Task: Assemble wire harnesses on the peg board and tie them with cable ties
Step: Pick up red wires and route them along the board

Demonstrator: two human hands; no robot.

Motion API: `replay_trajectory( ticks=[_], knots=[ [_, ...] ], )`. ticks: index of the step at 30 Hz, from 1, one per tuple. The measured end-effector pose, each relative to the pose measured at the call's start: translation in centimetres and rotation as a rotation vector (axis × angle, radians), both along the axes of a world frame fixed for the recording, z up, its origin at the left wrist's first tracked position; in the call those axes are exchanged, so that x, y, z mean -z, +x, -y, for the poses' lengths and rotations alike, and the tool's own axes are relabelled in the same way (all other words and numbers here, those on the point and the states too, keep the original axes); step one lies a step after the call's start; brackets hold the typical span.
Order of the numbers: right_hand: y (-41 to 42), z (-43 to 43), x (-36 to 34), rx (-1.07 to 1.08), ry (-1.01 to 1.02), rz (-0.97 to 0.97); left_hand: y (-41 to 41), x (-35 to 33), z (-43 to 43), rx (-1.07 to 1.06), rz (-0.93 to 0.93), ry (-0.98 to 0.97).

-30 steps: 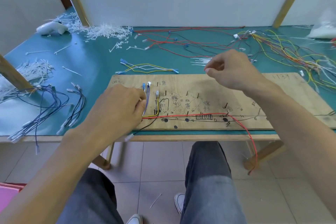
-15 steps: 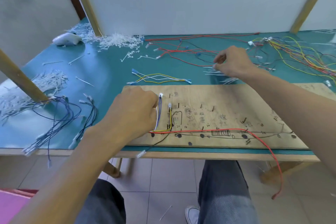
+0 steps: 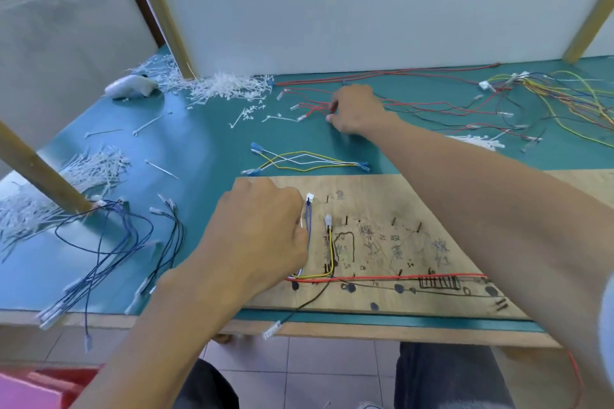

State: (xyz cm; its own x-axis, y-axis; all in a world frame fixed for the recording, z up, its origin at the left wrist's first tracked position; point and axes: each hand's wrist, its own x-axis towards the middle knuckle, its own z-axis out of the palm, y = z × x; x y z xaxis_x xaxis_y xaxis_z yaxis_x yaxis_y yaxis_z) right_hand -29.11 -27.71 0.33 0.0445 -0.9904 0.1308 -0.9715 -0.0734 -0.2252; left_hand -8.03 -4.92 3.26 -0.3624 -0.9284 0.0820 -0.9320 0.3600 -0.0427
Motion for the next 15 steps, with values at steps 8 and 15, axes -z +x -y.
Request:
replay_trajectory(
  ticks=[8,15],
  knots=[
    [-1.9,-2.0,-0.3,0.035,-0.302,0.235,0.3,-0.6,0.0,-0.030,-0.034,0.061],
    [-3.3,-6.8,-2.8,-0.269,-0.282,0.493,-1.1,-3.2,5.1,-0.068,-0.374,0.083]
  ],
)
